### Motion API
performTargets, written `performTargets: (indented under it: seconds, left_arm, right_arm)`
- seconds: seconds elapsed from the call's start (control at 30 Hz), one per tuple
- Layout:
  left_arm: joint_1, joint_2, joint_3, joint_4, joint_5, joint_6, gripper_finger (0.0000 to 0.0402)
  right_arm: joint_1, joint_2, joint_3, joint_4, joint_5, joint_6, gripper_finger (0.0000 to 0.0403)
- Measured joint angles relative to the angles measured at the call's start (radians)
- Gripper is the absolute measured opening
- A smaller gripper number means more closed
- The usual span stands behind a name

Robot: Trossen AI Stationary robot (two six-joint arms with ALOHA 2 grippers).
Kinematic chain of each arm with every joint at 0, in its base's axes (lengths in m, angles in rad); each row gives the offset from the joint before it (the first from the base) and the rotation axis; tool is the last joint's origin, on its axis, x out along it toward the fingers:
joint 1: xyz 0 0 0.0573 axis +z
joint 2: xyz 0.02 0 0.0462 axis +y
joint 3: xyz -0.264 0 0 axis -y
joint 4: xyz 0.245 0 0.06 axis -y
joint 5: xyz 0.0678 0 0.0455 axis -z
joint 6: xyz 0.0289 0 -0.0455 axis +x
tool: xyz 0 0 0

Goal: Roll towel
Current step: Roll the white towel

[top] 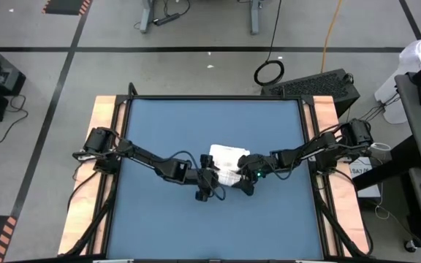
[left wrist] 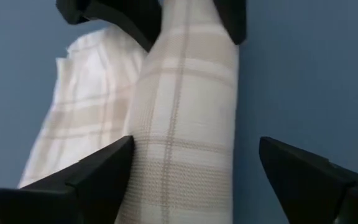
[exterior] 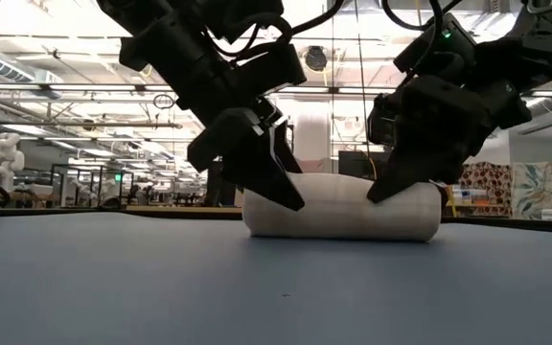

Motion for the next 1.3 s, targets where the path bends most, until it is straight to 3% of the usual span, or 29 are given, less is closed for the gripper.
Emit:
performTargets:
  seconds: [0.17, 0.43, 0.67, 0.97, 1.17, 1.3]
  left_arm:
    - [0.0, 0.01, 0.002, -0.016, 0.076, -0.034, 0.0328]
    - [0.018, 0.025, 0.004, -0.045, 0.123, -0.058, 0.0237]
    - [0.072, 0.026, 0.004, -0.046, 0.27, -0.086, 0.0181]
    - [0.151, 0.026, 0.003, -0.045, 0.446, -0.153, 0.0165]
    - [0.195, 0.028, 0.002, -0.044, 0.549, -0.206, 0.0164]
    - [0.214, 0.028, 0.002, -0.043, 0.587, -0.239, 0.0164]
  right_arm:
    - [-0.019, 0.0, -0.001, 0.006, -0.042, 0.057, 0.029]
    - [-0.015, -0.031, -0.006, 0.059, -0.054, 0.067, 0.029]
    - [-0.004, -0.146, -0.007, -0.061, -0.003, -0.142, 0.0291]
    - [0.17, -0.287, -0.004, -0.172, 0.296, -0.401, 0.0291]
    - [0.324, -0.235, -0.003, -0.169, 0.564, -0.446, 0.0291]
    - [0.371, -0.171, -0.002, -0.112, 0.662, -0.43, 0.0291]
